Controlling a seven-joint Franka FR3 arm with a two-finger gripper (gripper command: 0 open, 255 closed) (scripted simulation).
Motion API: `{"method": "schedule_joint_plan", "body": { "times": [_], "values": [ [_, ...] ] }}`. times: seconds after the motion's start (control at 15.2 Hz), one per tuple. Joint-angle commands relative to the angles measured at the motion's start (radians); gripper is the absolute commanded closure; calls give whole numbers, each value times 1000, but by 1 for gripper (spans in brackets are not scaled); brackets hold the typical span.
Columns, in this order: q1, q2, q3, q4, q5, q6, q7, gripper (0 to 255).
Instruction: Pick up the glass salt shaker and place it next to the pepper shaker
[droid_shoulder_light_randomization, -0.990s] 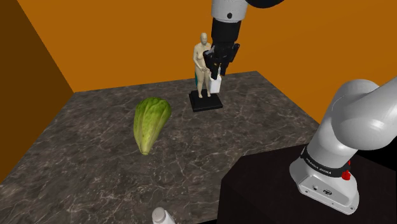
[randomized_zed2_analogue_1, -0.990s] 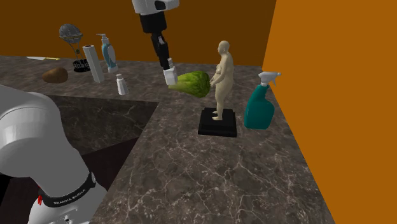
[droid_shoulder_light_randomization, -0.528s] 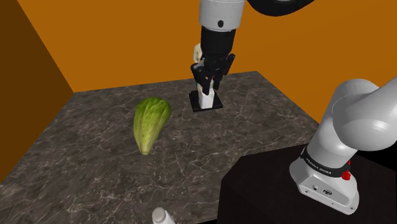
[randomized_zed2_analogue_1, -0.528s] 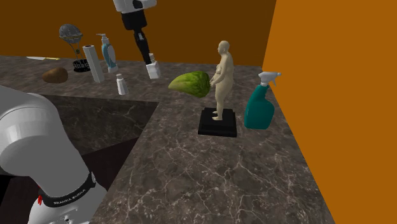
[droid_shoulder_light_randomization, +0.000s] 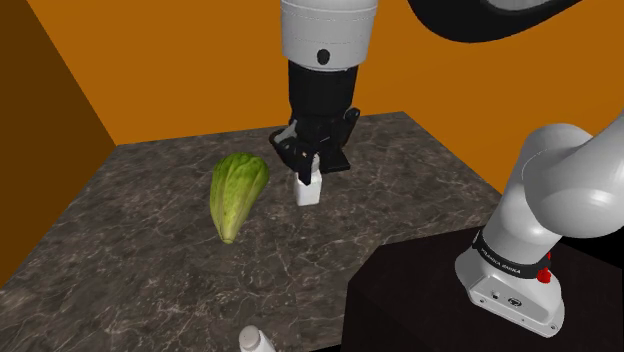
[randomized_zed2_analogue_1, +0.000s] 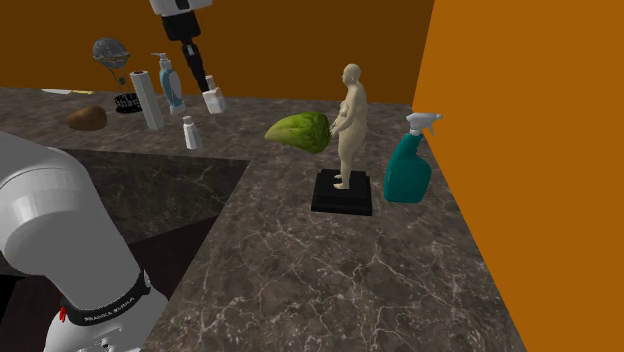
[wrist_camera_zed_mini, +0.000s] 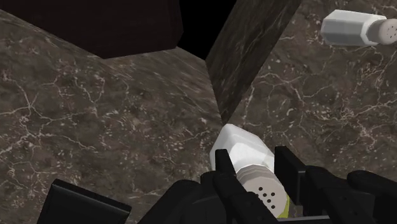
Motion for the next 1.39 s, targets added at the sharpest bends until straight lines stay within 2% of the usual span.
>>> {"method": "schedule_joint_plan", "body": {
  "times": [0.0,0.33,0.59,0.79,0.99,1.12,1.19,1.25,1.32],
  "values": [
    [2,33,47,34,2,1,53,255],
    [-4,131,177,143,-15,-5,197,255],
    [-23,239,296,249,-65,-13,327,255],
    [-43,349,402,342,-138,-25,444,255],
    [-49,504,517,449,-268,-52,592,255],
    [-11,642,574,531,-394,-88,709,255],
    [28,713,586,576,-458,-112,765,255],
    [81,778,582,624,-515,-139,813,255],
    [169,872,569,704,-595,-183,876,255]
  ]
}}
